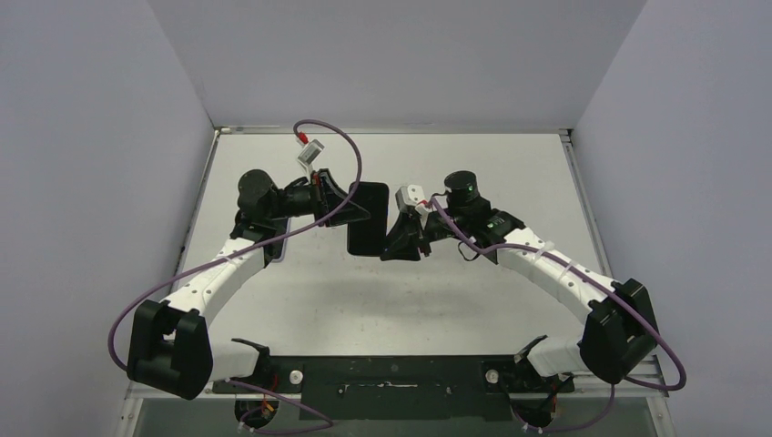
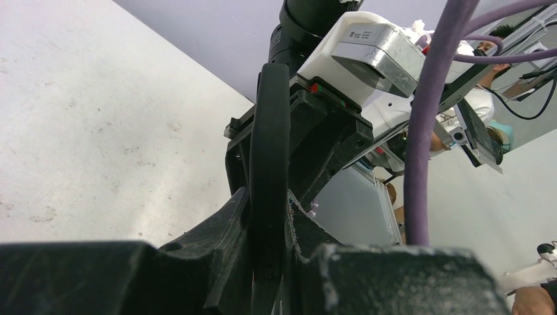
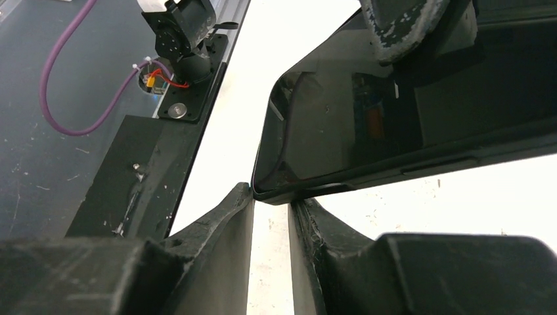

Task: Take the phone out of the phone case
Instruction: Remove the phone case from the phone.

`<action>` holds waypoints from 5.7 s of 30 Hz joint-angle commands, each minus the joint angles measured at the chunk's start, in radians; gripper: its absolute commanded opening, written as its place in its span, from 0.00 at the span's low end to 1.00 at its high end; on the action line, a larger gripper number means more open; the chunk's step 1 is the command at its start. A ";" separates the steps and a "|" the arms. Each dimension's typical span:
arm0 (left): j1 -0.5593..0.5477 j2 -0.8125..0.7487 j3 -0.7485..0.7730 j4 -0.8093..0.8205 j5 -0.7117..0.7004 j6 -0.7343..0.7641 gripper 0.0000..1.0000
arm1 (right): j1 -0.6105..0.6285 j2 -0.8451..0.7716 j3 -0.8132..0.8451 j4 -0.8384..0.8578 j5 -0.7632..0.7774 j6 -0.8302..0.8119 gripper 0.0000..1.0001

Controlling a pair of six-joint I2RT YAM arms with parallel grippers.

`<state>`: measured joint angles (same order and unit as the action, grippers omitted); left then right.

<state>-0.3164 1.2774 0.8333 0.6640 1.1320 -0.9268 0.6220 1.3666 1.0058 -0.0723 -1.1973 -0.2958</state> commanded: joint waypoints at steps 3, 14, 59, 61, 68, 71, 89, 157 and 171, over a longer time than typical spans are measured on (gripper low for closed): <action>-0.048 -0.002 0.029 0.084 0.030 -0.155 0.00 | 0.032 0.005 0.080 0.003 0.150 -0.184 0.00; -0.078 0.007 0.020 0.041 0.039 -0.143 0.00 | 0.045 -0.008 0.066 0.114 0.295 -0.179 0.00; -0.073 -0.106 -0.265 0.272 -0.735 -0.280 0.00 | -0.013 -0.327 -0.298 0.416 0.697 1.146 0.54; -0.072 -0.106 -0.267 0.280 -0.740 -0.290 0.00 | -0.012 -0.321 -0.308 0.413 0.698 1.193 0.54; -0.077 -0.095 -0.275 0.325 -0.752 -0.334 0.00 | -0.006 -0.286 -0.334 0.461 0.676 1.283 0.50; -0.082 -0.087 -0.274 0.337 -0.752 -0.350 0.00 | -0.006 -0.274 -0.335 0.471 0.676 1.289 0.47; -0.120 -0.056 -0.270 0.377 -0.759 -0.373 0.00 | -0.007 -0.239 -0.320 0.550 0.650 1.314 0.40; -0.215 -0.039 -0.276 0.452 -0.805 -0.405 0.00 | 0.000 -0.214 -0.337 0.681 0.624 1.372 0.39; -0.305 0.015 -0.286 0.551 -0.851 -0.455 0.00 | -0.003 -0.158 -0.332 0.750 0.606 1.370 0.37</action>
<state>-0.5140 1.2839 0.5312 1.0397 0.1364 -1.2766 0.5941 1.1767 0.6559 0.5179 -0.5419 1.0573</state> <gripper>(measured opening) 0.153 0.376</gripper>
